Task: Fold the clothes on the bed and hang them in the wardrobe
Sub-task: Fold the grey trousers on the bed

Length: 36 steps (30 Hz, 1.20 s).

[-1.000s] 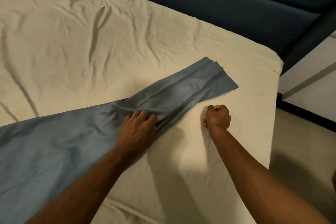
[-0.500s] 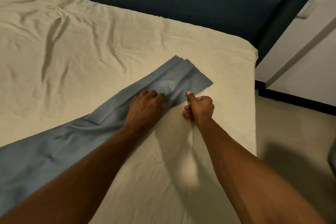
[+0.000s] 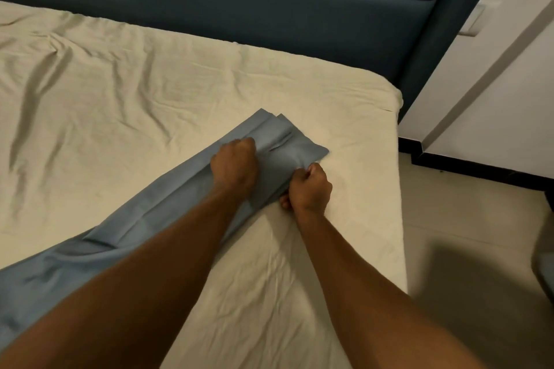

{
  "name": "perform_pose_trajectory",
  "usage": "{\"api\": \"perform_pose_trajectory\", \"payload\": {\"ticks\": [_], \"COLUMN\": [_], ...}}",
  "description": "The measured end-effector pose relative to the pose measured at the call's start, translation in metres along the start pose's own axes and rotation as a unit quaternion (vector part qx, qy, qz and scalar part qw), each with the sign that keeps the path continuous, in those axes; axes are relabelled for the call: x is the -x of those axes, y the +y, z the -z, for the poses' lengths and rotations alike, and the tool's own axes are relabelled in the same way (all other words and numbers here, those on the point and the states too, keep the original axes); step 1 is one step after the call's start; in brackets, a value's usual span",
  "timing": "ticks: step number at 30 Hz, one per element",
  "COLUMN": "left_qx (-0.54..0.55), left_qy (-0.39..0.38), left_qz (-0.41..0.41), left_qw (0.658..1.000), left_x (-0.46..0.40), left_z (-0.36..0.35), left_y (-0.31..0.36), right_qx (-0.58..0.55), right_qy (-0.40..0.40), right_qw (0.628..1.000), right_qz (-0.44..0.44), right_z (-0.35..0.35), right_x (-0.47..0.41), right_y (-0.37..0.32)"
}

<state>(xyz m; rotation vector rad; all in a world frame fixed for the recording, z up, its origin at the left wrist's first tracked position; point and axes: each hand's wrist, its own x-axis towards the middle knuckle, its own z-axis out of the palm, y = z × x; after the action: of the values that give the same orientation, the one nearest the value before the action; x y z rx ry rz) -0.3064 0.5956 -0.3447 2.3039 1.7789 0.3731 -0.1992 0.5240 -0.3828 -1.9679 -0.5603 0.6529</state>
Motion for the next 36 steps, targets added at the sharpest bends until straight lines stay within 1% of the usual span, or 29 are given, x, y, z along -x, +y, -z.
{"api": "perform_pose_trajectory", "payload": {"ticks": [1,2,4,6,8,9,11,13,15,17,19,21,23,24,26,28,30,33,34,36], "left_qx": [0.048,0.096,0.155,0.17,0.174,0.18,0.181,0.187,0.204,0.208,0.204,0.204,0.212,0.212,0.205,0.194,0.187,0.172,0.161,0.145], "left_qy": [0.021,0.036,0.019,-0.037,-0.058,-0.056,-0.047,-0.026,0.009,0.025,0.011,-0.013,-0.021,-0.022,-0.021,-0.026,-0.039,-0.067,-0.075,-0.074], "left_qz": [0.02,0.023,-0.004,-0.028,-0.02,-0.017,-0.025,-0.028,-0.021,-0.03,-0.043,-0.041,-0.047,-0.053,-0.063,-0.08,-0.092,-0.088,-0.082,-0.066], "left_qw": [0.998,0.995,0.988,0.984,0.983,0.982,0.982,0.982,0.979,0.977,0.978,0.978,0.976,0.976,0.976,0.977,0.977,0.979,0.981,0.984], "left_x": [-0.003,-0.005,-0.006,-0.002,0.004,0.005,0.007,0.006,0.001,-0.002,-0.003,-0.003,-0.001,0.0,0.003,0.006,0.01,0.019,0.023,0.031], "left_z": [0.003,0.008,0.015,0.017,0.016,0.016,0.017,0.018,0.019,0.02,0.02,0.02,0.018,0.018,0.018,0.021,0.024,0.021,0.018,0.012], "left_y": [0.002,0.004,0.008,0.006,0.0,-0.003,-0.006,-0.005,-0.006,-0.008,-0.007,-0.006,-0.007,-0.008,-0.009,-0.008,-0.006,-0.006,-0.007,-0.015], "right_qx": [0.009,0.016,0.019,0.011,0.023,0.033,0.064,0.109,0.126,0.114,0.099,0.09,0.089,0.081,0.056,0.052,0.064,0.1,0.106,0.079], "right_qy": [0.026,0.04,0.038,0.033,0.04,0.048,0.06,0.026,-0.044,-0.119,-0.172,-0.2,-0.19,-0.184,-0.192,-0.204,-0.173,-0.076,-0.062,-0.086], "right_qw": [1.0,0.999,0.999,0.999,0.999,0.998,0.994,0.986,0.984,0.981,0.974,0.968,0.968,0.971,0.974,0.972,0.975,0.985,0.986,0.989], "right_qz": [0.013,0.016,-0.001,-0.026,-0.028,-0.013,0.061,0.126,0.121,0.104,0.113,0.122,0.135,0.127,0.103,0.107,0.125,0.121,0.115,0.094], "right_z": [0.001,0.002,0.004,0.007,0.011,0.015,0.024,0.028,0.026,0.021,0.016,0.014,0.013,0.014,0.017,0.02,0.019,0.023,0.026,0.033], "right_x": [0.001,0.0,-0.002,-0.003,-0.001,0.0,-0.002,-0.013,-0.034,-0.051,-0.06,-0.062,-0.066,-0.069,-0.074,-0.076,-0.076,-0.073,-0.072,-0.068], "right_y": [-0.001,-0.003,-0.008,-0.011,-0.014,-0.017,-0.024,-0.031,-0.04,-0.05,-0.057,-0.061,-0.062,-0.06,-0.059,-0.061,-0.062,-0.054,-0.051,-0.047]}}
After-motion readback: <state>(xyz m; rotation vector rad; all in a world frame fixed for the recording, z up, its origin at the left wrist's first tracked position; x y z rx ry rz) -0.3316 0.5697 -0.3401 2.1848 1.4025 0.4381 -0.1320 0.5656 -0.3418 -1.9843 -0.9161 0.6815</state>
